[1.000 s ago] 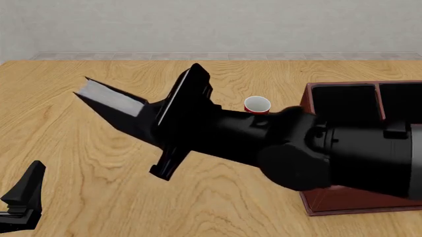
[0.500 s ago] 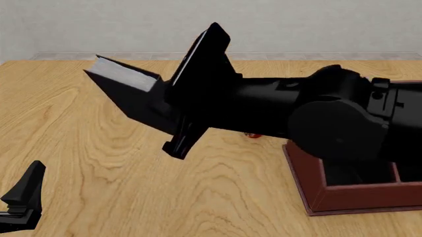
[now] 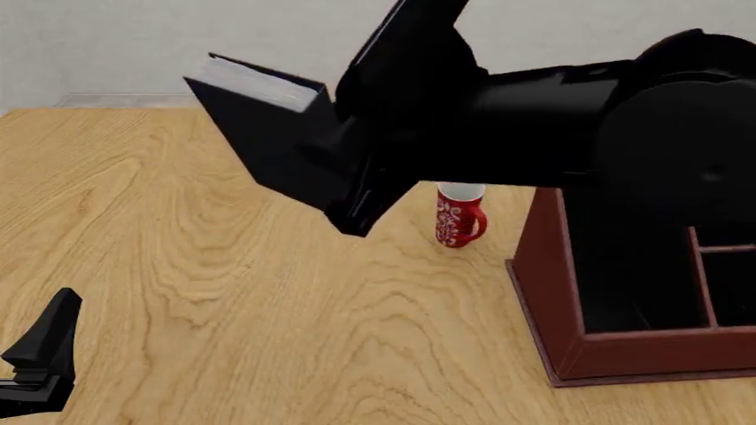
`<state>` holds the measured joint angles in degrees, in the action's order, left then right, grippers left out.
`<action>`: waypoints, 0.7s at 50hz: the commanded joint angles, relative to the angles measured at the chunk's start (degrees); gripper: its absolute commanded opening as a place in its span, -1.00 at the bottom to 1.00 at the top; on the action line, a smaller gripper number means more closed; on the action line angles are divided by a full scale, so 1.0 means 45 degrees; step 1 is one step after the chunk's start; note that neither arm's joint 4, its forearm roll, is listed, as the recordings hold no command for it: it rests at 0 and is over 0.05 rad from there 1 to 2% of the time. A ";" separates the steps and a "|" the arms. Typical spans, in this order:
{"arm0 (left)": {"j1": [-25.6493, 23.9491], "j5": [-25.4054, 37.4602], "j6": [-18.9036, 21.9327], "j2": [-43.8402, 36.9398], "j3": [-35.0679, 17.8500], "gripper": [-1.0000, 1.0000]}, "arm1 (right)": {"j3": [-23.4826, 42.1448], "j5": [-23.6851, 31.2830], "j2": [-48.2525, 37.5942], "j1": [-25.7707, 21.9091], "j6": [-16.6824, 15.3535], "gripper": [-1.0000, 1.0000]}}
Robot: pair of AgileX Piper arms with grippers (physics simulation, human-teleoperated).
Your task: Pick up the book and place it in the left compartment of the caddy.
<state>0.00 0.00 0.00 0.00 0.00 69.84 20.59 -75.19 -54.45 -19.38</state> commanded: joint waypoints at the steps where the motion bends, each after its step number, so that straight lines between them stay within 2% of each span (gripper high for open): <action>1: 0.0000 0.0000 0.0000 0.0000 0.0000 1.00 | 0.0371 0.0752 0.0691 0.0389 0.0676 -1.00; 15: 0.0000 0.0000 0.0000 0.0000 0.0000 1.00 | -0.0183 0.1080 0.1698 0.1274 0.0822 -1.00; 20: 0.0000 0.0000 0.0000 0.0000 0.0000 1.00 | -0.0363 0.1140 0.1957 0.1575 0.0585 -1.00; 35: 0.0000 0.0000 0.0000 0.0000 0.0000 1.00 | -0.0823 0.1653 0.3179 0.2560 0.0459 -1.00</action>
<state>0.00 0.00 0.00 0.00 0.00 66.77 26.87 -64.44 -45.61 -18.25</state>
